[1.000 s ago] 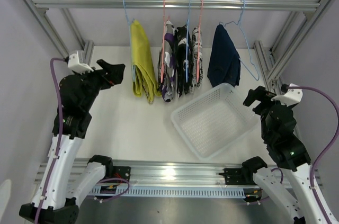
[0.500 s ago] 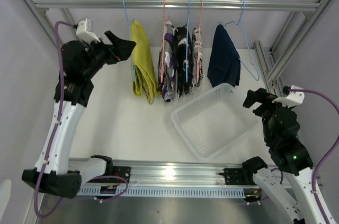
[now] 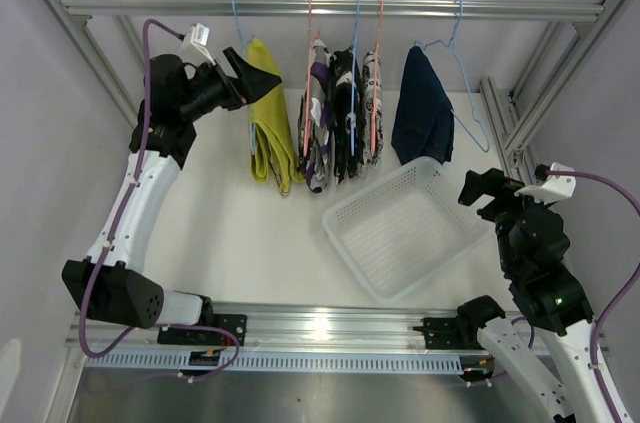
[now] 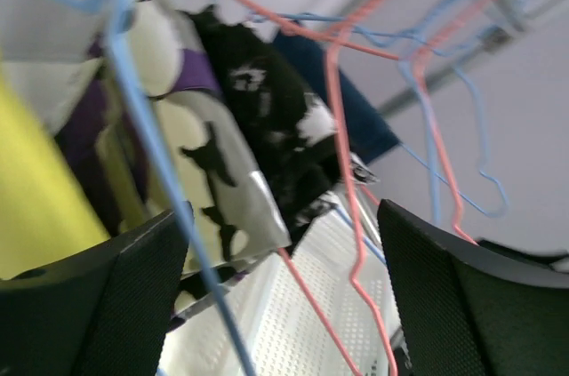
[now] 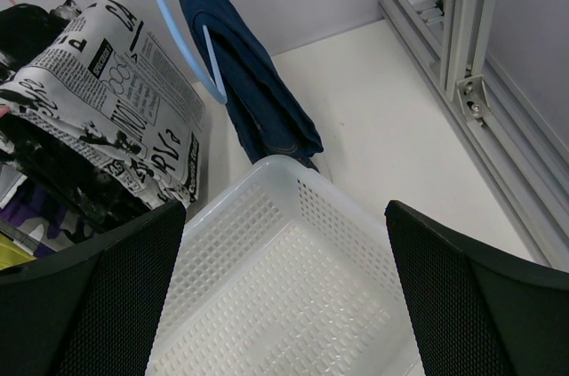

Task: Remove the trousers from the hanger
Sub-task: Pick up the hanger from the clothesline.

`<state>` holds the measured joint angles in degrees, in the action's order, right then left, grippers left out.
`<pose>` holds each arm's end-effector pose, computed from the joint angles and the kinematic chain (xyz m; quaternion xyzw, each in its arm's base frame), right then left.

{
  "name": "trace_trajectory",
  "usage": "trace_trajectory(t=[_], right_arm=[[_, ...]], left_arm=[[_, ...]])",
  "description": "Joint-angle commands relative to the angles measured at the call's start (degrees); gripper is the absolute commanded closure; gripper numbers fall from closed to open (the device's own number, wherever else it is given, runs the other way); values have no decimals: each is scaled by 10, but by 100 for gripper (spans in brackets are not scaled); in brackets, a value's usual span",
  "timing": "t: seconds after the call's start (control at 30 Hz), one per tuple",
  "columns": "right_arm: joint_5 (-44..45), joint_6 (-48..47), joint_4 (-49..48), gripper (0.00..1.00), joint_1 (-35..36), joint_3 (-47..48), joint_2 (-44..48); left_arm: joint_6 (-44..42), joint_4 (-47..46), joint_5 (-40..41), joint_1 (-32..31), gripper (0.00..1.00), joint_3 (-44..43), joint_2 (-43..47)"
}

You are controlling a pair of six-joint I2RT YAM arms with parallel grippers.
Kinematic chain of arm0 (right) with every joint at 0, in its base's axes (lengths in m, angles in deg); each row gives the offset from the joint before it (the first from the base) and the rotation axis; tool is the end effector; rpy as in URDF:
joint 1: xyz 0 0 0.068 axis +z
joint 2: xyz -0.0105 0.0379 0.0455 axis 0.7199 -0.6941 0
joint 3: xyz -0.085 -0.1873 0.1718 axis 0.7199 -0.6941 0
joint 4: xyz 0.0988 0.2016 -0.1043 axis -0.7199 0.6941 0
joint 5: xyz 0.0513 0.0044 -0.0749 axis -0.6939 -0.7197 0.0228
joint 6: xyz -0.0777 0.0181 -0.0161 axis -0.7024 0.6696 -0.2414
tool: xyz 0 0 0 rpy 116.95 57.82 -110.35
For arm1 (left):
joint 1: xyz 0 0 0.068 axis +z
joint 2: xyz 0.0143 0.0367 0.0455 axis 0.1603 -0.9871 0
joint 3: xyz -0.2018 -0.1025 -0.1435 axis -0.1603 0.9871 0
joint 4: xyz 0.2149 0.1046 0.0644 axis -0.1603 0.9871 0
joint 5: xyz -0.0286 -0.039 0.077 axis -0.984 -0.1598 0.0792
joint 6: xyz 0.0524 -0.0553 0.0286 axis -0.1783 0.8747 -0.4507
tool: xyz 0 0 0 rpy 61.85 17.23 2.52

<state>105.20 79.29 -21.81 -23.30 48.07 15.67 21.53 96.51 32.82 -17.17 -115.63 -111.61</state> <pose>0.1147 0.0108 0.3584 0.1342 0.7251 0.0463 0.6739 0.3157 -0.0801 0.4306 -0.0061 0.7435 -0.4200 0.5203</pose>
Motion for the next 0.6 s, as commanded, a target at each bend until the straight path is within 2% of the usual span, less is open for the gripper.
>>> trace_trajectory(t=[0.0, 0.13, 0.33, 0.57], right_arm=[[-7, -8, -14, 0, -1, 16, 6], [-11, -9, -16, 0, -2, 15, 5], [-16, -8, -17, 0, -1, 13, 2], [-18, -8, -17, 1, -2, 13, -2]], left_arm=[[88, -154, -123, 14, 12, 36, -4], [167, -262, -168, 27, 29, 89, -4], [156, -254, -181, 31, 47, 108, -10], [205, -333, -208, 41, 71, 134, -11]])
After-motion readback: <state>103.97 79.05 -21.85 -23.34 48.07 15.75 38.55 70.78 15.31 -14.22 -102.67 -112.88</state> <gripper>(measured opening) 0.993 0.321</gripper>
